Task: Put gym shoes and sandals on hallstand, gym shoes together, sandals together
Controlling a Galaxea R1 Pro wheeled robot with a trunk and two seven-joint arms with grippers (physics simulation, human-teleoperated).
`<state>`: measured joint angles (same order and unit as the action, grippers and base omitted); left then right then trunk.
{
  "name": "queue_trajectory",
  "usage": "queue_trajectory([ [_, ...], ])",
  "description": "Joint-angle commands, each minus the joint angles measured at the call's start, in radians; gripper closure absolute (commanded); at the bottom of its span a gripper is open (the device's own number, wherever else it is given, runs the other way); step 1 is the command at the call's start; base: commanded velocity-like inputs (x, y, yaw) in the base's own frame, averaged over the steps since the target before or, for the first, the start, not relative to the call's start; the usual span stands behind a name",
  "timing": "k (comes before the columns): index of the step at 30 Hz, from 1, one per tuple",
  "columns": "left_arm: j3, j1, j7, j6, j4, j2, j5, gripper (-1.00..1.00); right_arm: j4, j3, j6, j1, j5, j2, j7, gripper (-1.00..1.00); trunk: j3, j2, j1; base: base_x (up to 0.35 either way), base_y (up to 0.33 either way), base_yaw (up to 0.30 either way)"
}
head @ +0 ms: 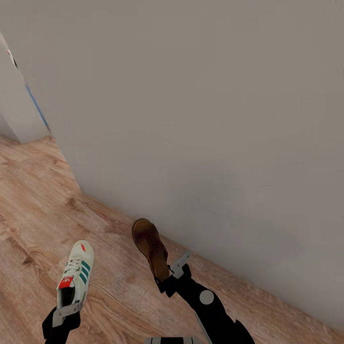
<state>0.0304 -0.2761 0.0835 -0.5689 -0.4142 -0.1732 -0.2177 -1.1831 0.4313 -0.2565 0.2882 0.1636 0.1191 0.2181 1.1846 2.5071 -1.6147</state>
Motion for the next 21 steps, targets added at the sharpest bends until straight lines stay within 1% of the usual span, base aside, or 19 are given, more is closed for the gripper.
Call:
queue_trajectory([
  [1, -0.001, 0.003, 0.004, -0.003, -0.003, 0.0, 0.0, 1.0, 0.001, -0.001, -0.006, 0.0, 0.007, 0.0, 0.003, 1.0, 0.001, 0.0, 0.0, -0.058, 0.09, -0.009],
  [5, 0.001, 0.016, 0.004, -0.002, -0.017, 0.0, -0.002, 1.0, 0.008, 0.0, -0.006, 0.0, 0.006, 0.001, 0.003, 1.0, 0.0, 0.0, 0.0, -0.119, 0.197, -0.004],
  [11, 0.001, 0.018, 0.004, -0.002, -0.02, -0.001, -0.004, 1.0, 0.008, 0.001, -0.006, 0.0, 0.006, 0.001, 0.003, 1.0, 0.0, 0.0, 0.0, -0.131, 0.276, 0.0],
  [18, -0.002, 0.018, 0.004, -0.002, -0.02, 0.0, -0.001, 1.0, 0.022, -0.003, -0.005, 0.0, 0.008, 0.001, 0.002, 1.0, 0.0, 0.0, 0.0, -0.029, 0.301, 0.0],
  [21, -0.001, 0.018, 0.004, -0.002, -0.018, 0.001, 0.0, 1.0, 0.056, -0.015, 0.019, 0.0, 0.008, 0.0, 0.001, 1.0, 0.0, 0.0, 0.0, -0.003, 0.311, 0.0],
])
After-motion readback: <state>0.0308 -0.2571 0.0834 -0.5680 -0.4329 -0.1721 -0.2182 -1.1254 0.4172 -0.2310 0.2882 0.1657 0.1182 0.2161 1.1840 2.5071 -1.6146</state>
